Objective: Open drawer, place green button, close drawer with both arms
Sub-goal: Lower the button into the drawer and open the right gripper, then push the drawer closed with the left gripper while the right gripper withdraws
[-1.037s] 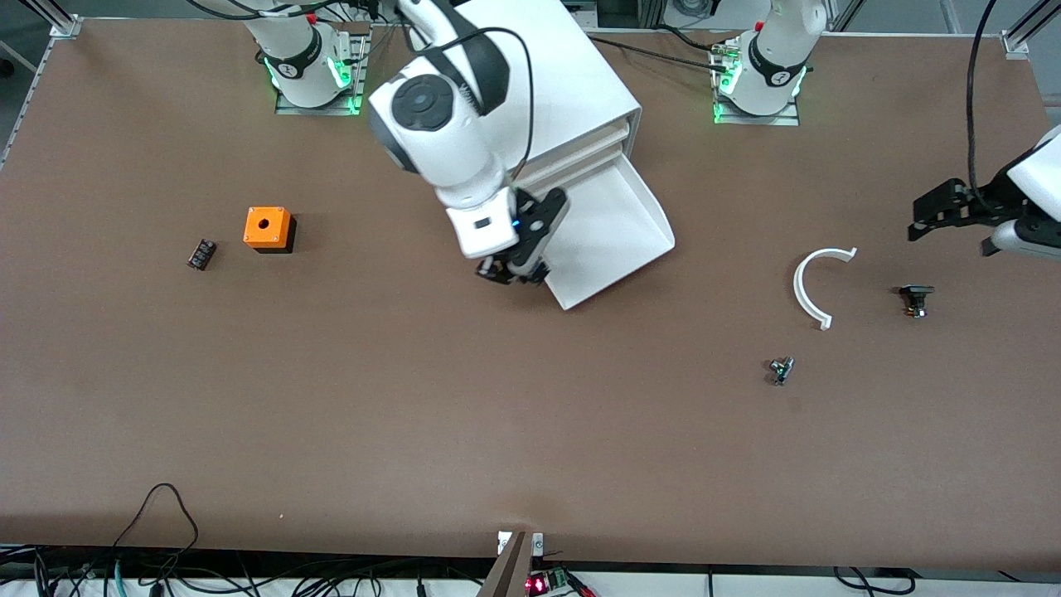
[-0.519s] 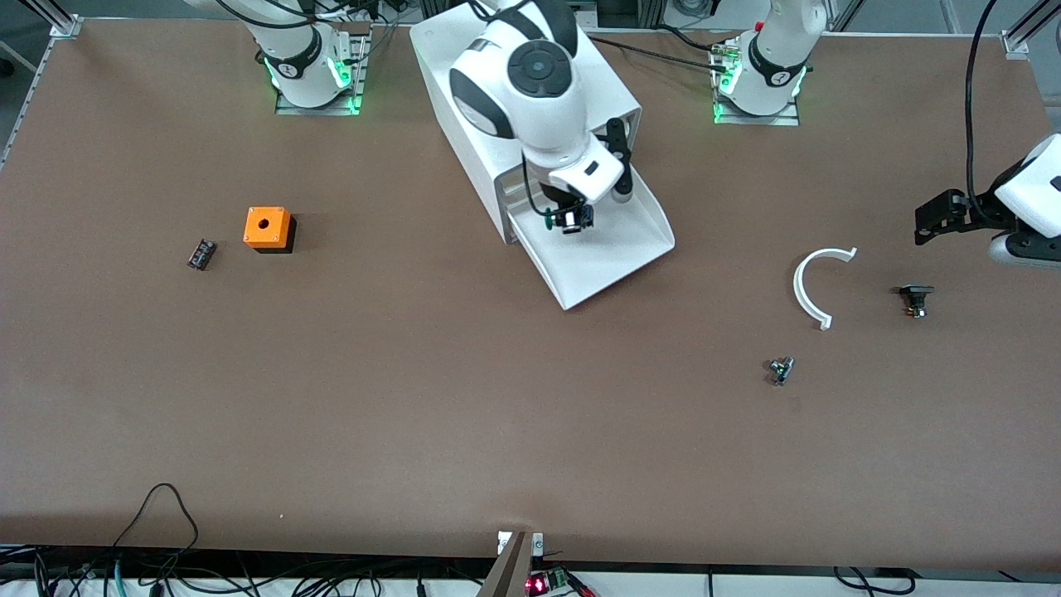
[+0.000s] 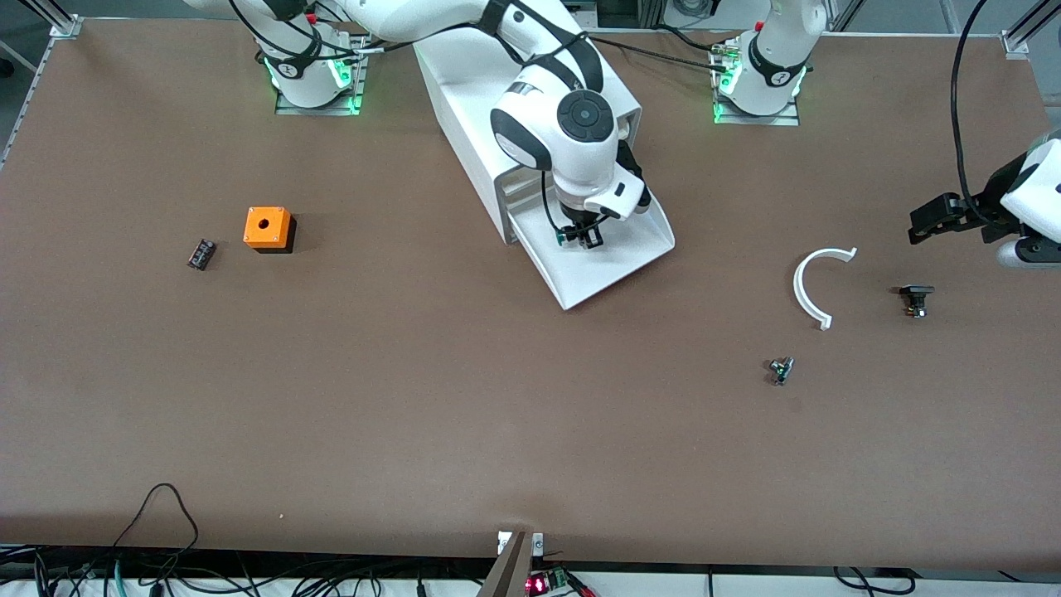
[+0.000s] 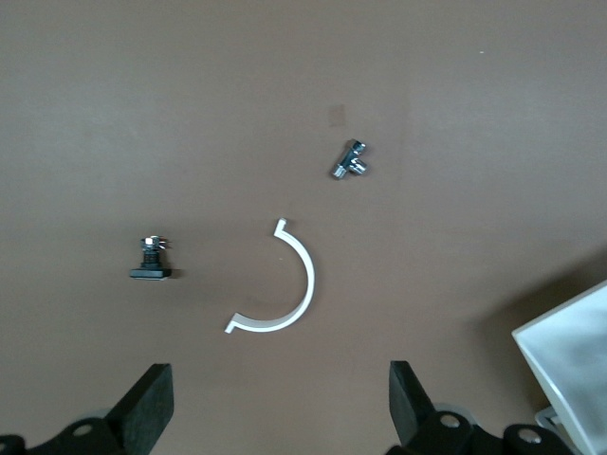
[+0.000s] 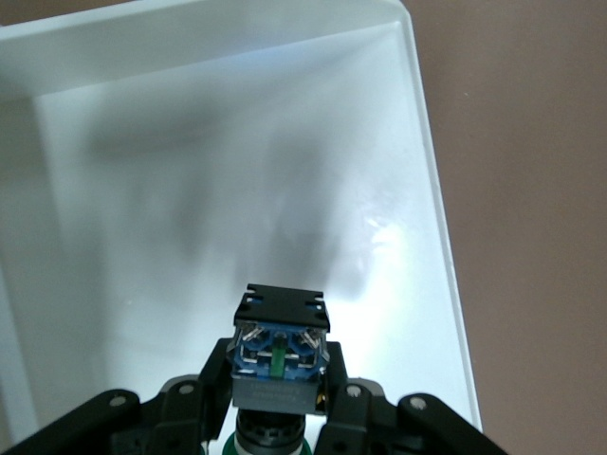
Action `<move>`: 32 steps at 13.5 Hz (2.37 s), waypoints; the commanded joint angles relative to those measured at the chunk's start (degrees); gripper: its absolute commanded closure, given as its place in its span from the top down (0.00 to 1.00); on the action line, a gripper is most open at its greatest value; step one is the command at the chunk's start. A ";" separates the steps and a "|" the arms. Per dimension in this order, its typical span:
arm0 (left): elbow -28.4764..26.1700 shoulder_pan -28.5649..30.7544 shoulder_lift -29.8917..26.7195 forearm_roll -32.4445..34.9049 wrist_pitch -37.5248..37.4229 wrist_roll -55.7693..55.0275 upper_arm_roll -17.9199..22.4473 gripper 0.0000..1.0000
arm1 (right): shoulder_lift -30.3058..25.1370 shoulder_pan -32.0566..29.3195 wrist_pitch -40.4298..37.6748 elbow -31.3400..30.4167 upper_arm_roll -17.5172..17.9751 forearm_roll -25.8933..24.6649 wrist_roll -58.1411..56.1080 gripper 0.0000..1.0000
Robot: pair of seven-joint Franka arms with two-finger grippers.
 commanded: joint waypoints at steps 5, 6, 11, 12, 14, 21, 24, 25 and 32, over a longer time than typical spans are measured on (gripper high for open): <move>-3.12 -0.08 -3.56 -1.52 -0.44 -5.16 0.14 1.00 | 3.83 2.67 1.42 3.84 -1.95 -0.14 0.04 0.54; -3.12 -0.43 -3.47 -1.52 -0.36 -5.60 -0.04 1.00 | 3.74 2.67 1.25 3.84 -1.95 -0.23 0.65 0.82; -7.40 -2.72 0.47 -3.80 8.04 -7.18 -0.83 1.00 | 2.17 2.15 -0.15 8.03 -2.21 0.03 6.99 1.00; -10.38 -3.07 1.44 -5.72 12.17 -9.27 -1.79 1.00 | 1.55 1.19 -0.77 9.80 -2.21 0.82 7.08 1.00; -15.23 -3.68 3.46 -6.27 20.00 -15.42 -4.95 1.00 | -1.43 -1.71 -1.13 10.52 -2.82 3.97 7.16 1.00; -18.49 -20.11 19.71 -6.62 42.25 -42.31 -5.75 1.00 | -10.84 -12.18 -9.48 6.93 -13.97 14.81 27.51 1.00; -18.67 -22.84 24.82 -6.71 46.57 -47.87 -5.75 1.00 | -14.36 -12.36 -9.48 0.68 -18.55 14.27 45.95 1.00; -18.68 -23.28 24.92 -6.71 46.58 -48.14 -5.75 1.00 | -14.89 -12.36 -9.56 -0.55 -19.95 14.19 51.06 1.00; -26.58 -24.96 22.19 -6.62 46.05 -47.18 -11.36 1.00 | -19.63 -18.84 -19.31 -6.09 -21.82 8.65 67.02 1.00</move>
